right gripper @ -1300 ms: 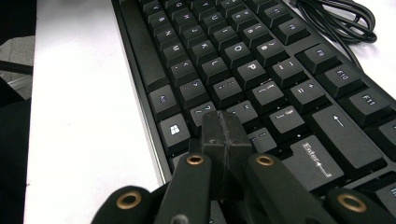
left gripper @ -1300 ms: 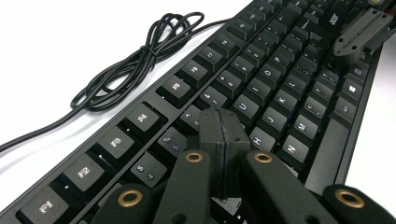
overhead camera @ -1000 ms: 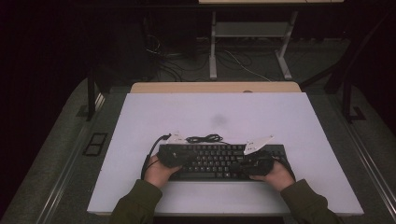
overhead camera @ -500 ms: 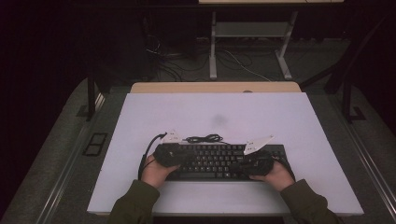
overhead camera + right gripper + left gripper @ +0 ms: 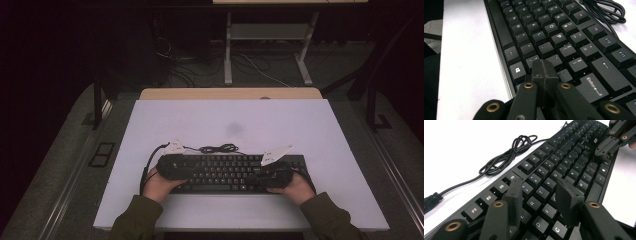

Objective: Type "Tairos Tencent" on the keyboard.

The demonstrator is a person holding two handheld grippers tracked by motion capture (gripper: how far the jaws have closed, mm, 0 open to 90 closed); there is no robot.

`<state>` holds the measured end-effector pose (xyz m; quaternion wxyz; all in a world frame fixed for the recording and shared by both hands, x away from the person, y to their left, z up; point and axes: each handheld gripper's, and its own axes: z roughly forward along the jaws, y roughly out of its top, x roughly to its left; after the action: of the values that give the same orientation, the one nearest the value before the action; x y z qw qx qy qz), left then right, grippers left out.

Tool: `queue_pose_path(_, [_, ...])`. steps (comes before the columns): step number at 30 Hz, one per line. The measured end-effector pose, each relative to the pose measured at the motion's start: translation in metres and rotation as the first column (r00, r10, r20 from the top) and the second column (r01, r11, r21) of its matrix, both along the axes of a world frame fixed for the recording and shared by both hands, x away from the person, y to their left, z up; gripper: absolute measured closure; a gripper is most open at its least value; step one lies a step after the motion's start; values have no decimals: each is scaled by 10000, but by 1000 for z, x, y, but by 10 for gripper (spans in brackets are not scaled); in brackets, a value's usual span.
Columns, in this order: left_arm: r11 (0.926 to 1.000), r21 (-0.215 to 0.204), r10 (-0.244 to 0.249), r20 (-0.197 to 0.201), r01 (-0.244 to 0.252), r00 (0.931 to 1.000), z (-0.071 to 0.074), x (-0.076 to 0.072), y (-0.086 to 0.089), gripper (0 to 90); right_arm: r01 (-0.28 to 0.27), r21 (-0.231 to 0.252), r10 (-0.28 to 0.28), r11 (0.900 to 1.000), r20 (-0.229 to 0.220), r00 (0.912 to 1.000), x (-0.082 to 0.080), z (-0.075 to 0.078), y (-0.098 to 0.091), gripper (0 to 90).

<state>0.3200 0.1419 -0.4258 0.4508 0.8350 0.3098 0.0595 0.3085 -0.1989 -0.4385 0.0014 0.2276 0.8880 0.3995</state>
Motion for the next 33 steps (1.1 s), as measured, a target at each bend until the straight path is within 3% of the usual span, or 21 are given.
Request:
queue_pose_path(8, [9998,-92,150,67,-150,9999,-2,-6,11,356,-5,24,5,10000,-5,10000,0,0,0,896])
queue_pose_path(14, [9998,-108,162,32,-161,9999,-3,-9,15,336,-26,53,26,10000,-46,10000,0,1,0,895])
queue_pose_path(21, [9999,-115,113,60,-112,9999,-4,-12,16,337,133,529,-136,9985,60,9999,2,8,-4,886])
queue_pose_path(33, [9996,-151,233,-1,-233,9997,-4,-12,18,390,707,1236,-704,9898,-61,9975,10,10,-2,578])
